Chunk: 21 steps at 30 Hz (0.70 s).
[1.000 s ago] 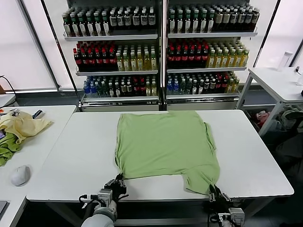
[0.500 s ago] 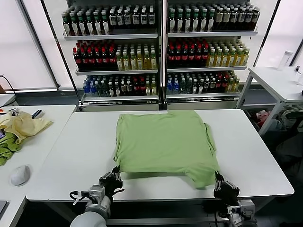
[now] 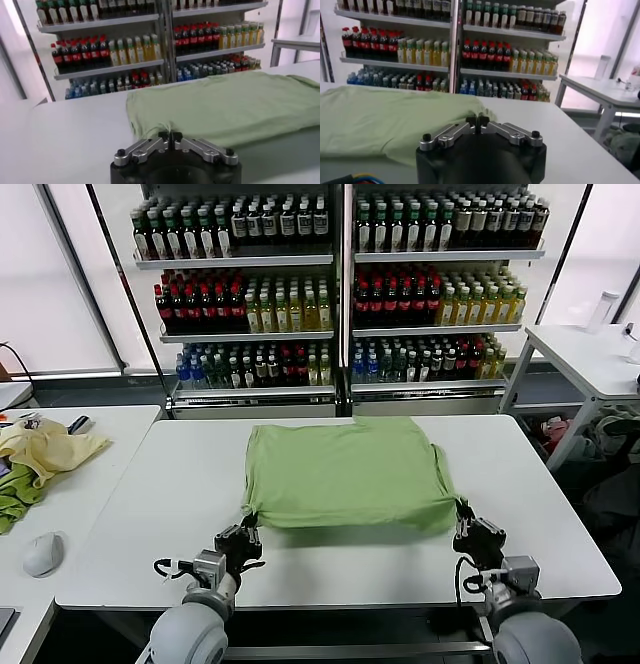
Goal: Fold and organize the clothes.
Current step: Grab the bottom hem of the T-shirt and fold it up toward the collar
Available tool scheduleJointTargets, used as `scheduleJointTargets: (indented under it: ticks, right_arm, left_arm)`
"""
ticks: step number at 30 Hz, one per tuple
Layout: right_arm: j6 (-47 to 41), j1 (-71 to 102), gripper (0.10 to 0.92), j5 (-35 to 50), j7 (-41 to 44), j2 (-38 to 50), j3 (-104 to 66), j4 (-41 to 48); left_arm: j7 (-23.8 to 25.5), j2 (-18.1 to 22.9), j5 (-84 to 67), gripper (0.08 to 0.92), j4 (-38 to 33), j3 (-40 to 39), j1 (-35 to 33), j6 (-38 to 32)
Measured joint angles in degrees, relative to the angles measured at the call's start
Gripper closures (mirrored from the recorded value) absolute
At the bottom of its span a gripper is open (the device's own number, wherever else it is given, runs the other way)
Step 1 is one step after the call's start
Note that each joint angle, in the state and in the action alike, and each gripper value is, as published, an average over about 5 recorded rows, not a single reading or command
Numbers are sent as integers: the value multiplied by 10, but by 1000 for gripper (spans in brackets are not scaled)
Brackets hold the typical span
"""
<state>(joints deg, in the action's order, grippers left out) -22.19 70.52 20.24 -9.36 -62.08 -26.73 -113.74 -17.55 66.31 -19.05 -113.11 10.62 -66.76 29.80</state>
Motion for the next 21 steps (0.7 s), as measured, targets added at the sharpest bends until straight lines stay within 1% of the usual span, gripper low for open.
scheduleJointTargets:
  ticks: [11,21]
  right_arm:
    - [-2,-94,900,-11,6,5,45,86]
    - [-4,-152,899,-36,14,-9,86,143]
  left_arm:
    - [4,9,13,895,79,-30,70,2]
    - [3,17,40,895,141,-49,110,4]
